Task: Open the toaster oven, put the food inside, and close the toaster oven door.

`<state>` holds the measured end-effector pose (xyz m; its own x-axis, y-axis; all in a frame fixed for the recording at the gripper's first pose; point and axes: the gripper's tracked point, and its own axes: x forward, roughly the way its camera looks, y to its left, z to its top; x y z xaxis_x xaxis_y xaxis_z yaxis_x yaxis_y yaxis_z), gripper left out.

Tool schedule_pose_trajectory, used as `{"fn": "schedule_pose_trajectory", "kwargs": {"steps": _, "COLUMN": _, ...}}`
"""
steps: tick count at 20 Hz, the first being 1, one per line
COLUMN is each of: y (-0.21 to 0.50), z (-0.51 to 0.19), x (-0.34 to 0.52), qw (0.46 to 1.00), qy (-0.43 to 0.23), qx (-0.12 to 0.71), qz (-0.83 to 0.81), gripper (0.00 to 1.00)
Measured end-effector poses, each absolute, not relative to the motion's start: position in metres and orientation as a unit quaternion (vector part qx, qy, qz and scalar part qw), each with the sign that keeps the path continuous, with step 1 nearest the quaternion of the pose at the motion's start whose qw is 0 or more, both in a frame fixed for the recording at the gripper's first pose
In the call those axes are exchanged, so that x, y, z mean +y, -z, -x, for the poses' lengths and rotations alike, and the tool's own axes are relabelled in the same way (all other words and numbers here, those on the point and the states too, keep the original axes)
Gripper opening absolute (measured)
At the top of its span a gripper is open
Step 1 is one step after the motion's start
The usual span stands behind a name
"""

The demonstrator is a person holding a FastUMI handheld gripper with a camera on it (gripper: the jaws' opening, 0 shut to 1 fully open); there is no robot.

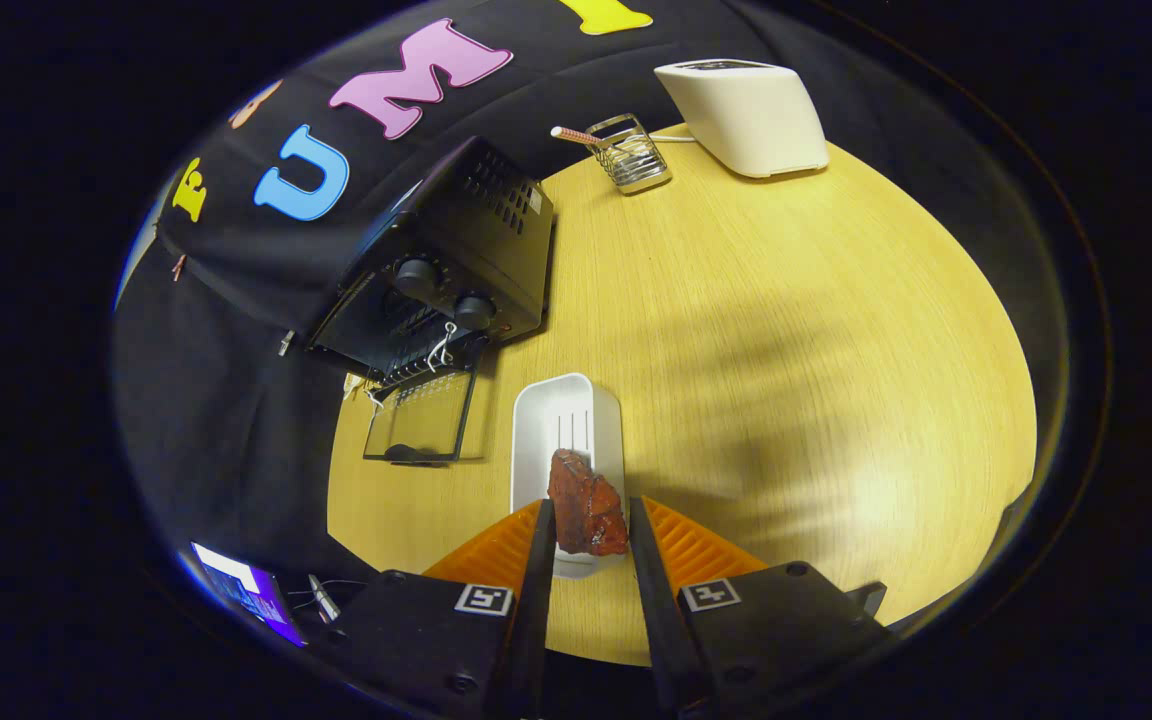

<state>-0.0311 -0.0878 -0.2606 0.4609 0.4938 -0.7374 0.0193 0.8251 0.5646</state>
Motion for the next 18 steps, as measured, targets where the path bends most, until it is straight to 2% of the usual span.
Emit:
{"fn": "schedule_pose_trajectory", "kwargs": {"steps": 2, "y": 0.264, "z": 0.027, "x": -0.09, "qw": 0.811, "qy": -0.139, "qx": 0.502, "qz": -0.266, "gripper": 0.22}}
{"fn": "schedule_pose_trajectory", "kwargs": {"steps": 10, "y": 0.249, "z": 0.032, "x": -0.088, "qw": 0.804, "qy": -0.165, "qx": 0.498, "qz": -0.278, "gripper": 0.15}}
{"fn": "schedule_pose_trajectory", "kwargs": {"steps": 18, "y": 0.193, "z": 0.024, "x": -0.105, "qw": 0.83, "qy": -0.127, "qx": 0.455, "qz": -0.298, "gripper": 0.15}}
